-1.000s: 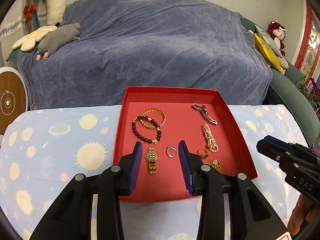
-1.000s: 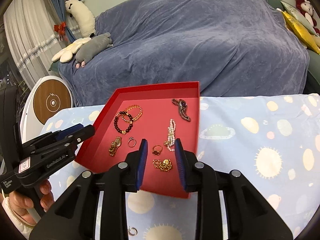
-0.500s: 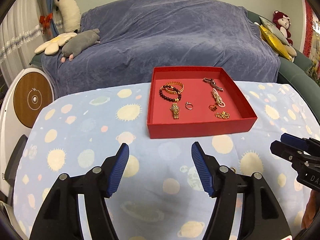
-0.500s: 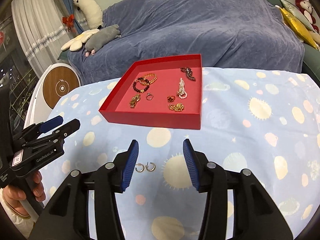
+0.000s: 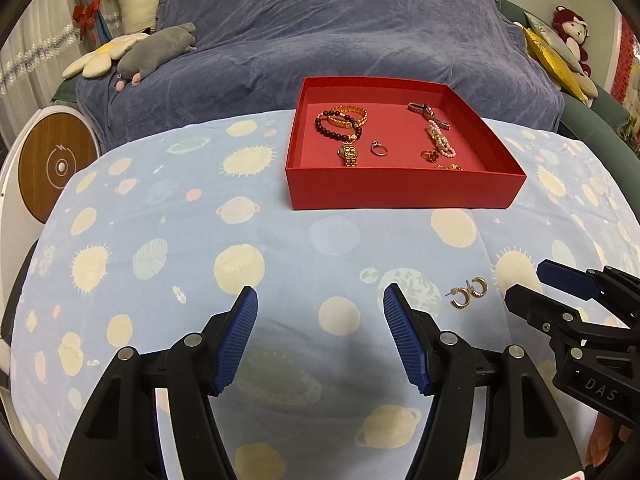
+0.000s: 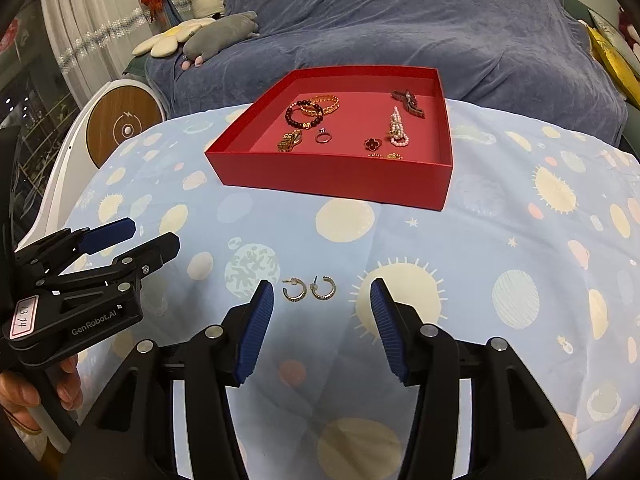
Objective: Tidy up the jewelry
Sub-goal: 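Move both open tools toward the pair of gold hoop earrings, then grasp one gold hoop earring with the left tool while the right tool grasps the other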
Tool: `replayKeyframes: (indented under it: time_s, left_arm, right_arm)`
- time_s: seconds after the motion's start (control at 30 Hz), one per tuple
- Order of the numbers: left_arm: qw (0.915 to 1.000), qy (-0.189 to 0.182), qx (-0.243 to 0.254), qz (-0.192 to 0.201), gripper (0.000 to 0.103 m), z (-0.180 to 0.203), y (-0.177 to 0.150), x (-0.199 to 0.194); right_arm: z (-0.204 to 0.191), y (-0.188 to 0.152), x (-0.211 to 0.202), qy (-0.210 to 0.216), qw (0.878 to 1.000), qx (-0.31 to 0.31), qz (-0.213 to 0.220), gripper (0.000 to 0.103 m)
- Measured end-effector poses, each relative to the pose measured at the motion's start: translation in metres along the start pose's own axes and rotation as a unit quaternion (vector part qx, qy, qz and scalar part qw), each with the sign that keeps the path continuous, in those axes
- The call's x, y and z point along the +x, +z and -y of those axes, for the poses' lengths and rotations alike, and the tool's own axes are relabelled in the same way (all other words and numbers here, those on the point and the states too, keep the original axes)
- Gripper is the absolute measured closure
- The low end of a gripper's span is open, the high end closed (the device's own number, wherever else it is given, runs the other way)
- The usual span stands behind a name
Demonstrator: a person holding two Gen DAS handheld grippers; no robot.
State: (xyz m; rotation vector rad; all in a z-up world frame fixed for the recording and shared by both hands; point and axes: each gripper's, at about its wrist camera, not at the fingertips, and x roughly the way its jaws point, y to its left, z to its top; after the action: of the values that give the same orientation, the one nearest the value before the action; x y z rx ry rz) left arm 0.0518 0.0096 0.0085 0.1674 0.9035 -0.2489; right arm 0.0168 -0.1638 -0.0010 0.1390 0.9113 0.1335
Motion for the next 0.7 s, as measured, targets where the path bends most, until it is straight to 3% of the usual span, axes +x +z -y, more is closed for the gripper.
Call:
replayKeyframes:
  time_s: [0.17,0.53,0.6,0.67,0.7]
  left_arm:
    - [0.9999,-0.004,0.005,-0.008,0.04,-0.001,-0.007,0.003]
    - [0.9994,-0.022,0.019,-0.017,0.04,0.008,-0.012,0.005]
    - [0.9992,-0.026,0.023,-0.017,0.04,0.011,-0.013,0.005]
    - [0.9989,-0.034,0.028,-0.017,0.04,0.015,-0.013,0.005]
    - [0.9987,-0.036,0.03,-0.018,0.04,0.017,-0.014,0.005]
  right_arm:
    - [-0.003,-0.007,0.017,-0.006,1.0,-0.01,-0.022,0.061]
    - [-0.003,-0.002,0.041,-0.021,0.999,-0.02,-0.024,0.069]
    - [-0.005,-0.002,0.043,-0.026,0.999,-0.029,-0.021,0.073]
    - [-0.007,-0.001,0.044,-0.027,0.999,-0.034,-0.02,0.086]
    - [-0.007,-0.001,0.044,-0.027,0.999,-0.035,-0.02,0.086]
